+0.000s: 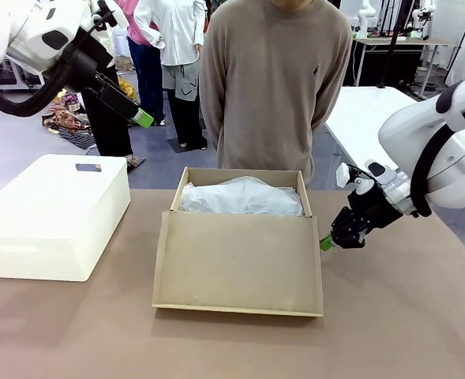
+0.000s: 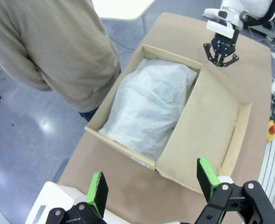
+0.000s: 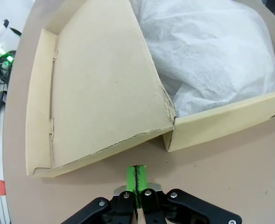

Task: Pack the shoes into the box.
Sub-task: Close the Shoes Box, then press down on the lid of the Shoes Box.

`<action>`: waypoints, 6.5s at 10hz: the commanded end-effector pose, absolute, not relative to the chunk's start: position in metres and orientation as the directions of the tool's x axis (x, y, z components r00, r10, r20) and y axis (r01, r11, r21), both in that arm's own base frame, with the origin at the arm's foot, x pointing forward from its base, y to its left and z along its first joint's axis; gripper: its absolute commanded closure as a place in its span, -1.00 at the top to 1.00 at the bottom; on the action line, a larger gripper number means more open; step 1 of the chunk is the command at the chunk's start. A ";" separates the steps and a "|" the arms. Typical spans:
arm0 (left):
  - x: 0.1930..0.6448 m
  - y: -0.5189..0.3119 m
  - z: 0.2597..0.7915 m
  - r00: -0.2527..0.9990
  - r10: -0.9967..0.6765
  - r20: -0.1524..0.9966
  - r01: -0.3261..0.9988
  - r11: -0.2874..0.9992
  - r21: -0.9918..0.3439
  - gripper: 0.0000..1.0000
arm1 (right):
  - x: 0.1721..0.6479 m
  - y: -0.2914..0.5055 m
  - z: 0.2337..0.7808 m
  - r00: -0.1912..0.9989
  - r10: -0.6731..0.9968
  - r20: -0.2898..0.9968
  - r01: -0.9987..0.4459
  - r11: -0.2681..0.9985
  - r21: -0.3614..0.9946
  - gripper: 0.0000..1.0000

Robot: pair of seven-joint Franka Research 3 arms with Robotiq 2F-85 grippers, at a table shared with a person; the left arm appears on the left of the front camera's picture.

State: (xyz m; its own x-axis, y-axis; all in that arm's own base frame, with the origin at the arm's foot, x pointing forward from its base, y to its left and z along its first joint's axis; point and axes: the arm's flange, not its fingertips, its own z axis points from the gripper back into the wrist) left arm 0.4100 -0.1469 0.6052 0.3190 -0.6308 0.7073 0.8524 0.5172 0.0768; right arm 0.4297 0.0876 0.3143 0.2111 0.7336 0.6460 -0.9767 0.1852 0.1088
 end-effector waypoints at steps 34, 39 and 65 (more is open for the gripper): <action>0.411 -0.144 0.605 0.300 -0.625 0.721 0.864 0.499 0.073 1.00 | 0.425 0.087 0.333 0.112 0.244 0.963 -0.994 0.042 0.105 -1.00; 0.411 -0.144 0.605 0.300 -0.625 0.721 0.864 0.499 0.073 1.00 | 0.456 0.082 0.354 0.105 0.312 0.944 -0.982 0.182 0.049 -1.00; 0.411 -0.144 0.605 0.300 -0.625 0.721 0.864 0.499 0.073 1.00 | 0.452 0.110 0.528 0.454 0.567 0.688 -0.881 0.402 0.249 0.16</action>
